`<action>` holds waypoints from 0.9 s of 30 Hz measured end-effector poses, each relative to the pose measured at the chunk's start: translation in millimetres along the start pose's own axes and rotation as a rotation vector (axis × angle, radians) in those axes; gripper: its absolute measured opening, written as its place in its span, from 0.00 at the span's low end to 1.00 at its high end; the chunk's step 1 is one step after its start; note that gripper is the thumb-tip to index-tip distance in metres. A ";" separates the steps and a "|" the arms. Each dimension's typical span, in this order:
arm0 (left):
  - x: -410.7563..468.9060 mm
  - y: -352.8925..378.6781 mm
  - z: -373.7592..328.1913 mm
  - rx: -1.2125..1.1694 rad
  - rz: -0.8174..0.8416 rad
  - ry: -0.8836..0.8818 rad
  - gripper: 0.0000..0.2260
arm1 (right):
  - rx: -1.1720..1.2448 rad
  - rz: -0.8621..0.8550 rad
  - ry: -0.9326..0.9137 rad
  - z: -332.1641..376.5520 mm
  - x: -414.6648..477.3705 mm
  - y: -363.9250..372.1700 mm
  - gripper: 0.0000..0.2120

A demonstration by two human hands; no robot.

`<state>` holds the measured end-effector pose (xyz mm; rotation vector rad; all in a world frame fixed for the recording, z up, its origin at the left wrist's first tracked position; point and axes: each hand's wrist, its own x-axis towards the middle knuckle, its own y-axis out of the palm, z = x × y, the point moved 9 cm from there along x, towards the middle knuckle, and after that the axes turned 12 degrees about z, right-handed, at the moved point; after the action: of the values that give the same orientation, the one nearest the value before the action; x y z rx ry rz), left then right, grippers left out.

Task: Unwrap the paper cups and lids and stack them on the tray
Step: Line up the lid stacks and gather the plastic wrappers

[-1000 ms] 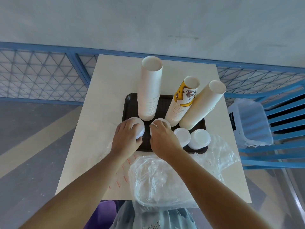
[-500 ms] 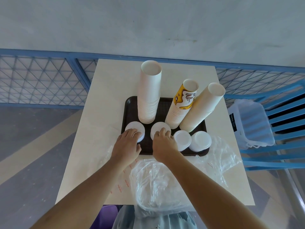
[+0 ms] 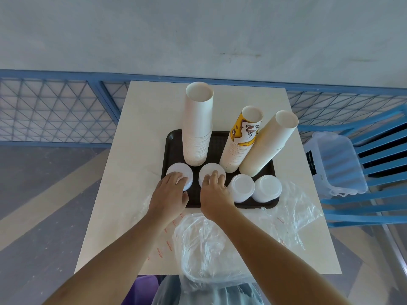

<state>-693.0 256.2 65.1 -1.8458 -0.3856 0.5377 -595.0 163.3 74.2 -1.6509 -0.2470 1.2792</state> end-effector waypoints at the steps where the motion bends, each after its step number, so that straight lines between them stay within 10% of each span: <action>1: 0.8 0.4 0.1 0.005 0.001 -0.003 0.23 | -0.004 -0.006 0.000 -0.2 0.0 -0.2 0.40; 18: 3.2 -26.9 -6.9 -0.109 -0.136 -0.004 0.17 | 0.083 -0.327 -0.192 0.3 -21.6 -28.8 0.23; 27: -2.7 -74.0 -48.5 -0.417 -0.261 0.027 0.11 | 0.411 -0.809 -0.425 -43.2 -96.8 -98.4 0.11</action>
<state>-669.3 240.4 148.9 -2.1536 -0.7531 0.2638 -562.4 122.4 209.2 -0.7705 -0.7654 0.9377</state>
